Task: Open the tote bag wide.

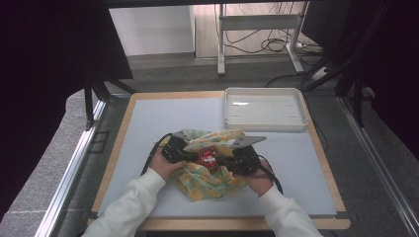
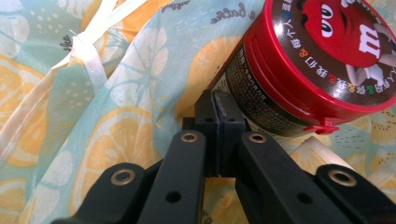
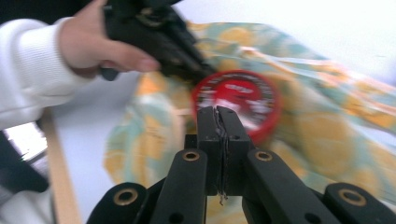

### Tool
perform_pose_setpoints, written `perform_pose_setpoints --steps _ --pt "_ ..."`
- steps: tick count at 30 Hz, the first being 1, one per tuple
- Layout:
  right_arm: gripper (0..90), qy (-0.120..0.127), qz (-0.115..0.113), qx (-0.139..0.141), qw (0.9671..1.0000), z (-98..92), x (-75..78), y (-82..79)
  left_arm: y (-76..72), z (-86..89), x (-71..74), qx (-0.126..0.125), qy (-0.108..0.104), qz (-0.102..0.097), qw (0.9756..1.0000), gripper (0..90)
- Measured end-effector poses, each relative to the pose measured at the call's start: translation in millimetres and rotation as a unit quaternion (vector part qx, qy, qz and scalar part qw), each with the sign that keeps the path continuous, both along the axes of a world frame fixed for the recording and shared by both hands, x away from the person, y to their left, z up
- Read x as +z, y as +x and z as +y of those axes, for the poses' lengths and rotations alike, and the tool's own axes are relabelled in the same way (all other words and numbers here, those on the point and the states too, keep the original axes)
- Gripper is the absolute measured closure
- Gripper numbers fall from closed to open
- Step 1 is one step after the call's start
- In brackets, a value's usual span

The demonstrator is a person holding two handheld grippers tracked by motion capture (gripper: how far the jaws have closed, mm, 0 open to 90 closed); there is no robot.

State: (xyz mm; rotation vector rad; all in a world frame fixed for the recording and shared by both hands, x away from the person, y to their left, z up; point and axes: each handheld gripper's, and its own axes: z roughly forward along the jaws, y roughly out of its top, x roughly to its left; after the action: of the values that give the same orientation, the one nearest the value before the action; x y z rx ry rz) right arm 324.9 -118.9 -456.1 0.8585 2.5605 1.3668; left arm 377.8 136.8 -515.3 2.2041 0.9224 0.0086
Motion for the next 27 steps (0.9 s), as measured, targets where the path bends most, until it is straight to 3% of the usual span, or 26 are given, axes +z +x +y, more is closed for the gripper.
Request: perform_pose_setpoints --steps 3,8,10,11,12,13,15,27 --pt "88.0 0.006 0.011 0.031 0.9995 17.0 -4.4 -5.9 0.3 0.5 0.1 0.001 0.001 0.002 1.0 90.0" --pt "88.1 -0.002 0.02 0.048 0.9987 39.0 -14.1 -3.6 0.3 -0.6 -0.7 0.0 0.004 0.003 1.0 90.0" --pt "88.1 -0.013 0.035 0.055 0.9978 50.4 -24.9 -3.5 -0.4 -1.2 -0.8 0.0 0.003 0.001 1.0 90.0" --pt "88.1 -0.034 0.048 0.067 0.996 58.6 -37.0 -7.8 -0.6 -1.2 -0.4 0.0 0.003 0.001 1.0 90.0" --pt "88.1 -0.034 0.048 0.067 0.996 58.6 -37.0 -7.8 -0.5 -1.1 -0.2 -0.001 0.004 0.001 1.0 90.0" --pt "88.3 -0.052 0.056 0.071 0.9946 60.9 -47.3 -11.5 -0.5 -1.3 -0.6 0.001 0.001 0.002 1.0 90.0" --pt "88.6 -0.054 0.067 0.071 0.9937 59.1 -55.2 -13.8 0.1 -1.3 -1.5 0.001 0.002 0.002 1.0 90.0" --pt "88.9 -0.073 0.094 0.077 0.9899 45.9 -76.4 -47.1 0.7 -0.4 -2.4 0.004 0.006 0.006 1.0 90.0"
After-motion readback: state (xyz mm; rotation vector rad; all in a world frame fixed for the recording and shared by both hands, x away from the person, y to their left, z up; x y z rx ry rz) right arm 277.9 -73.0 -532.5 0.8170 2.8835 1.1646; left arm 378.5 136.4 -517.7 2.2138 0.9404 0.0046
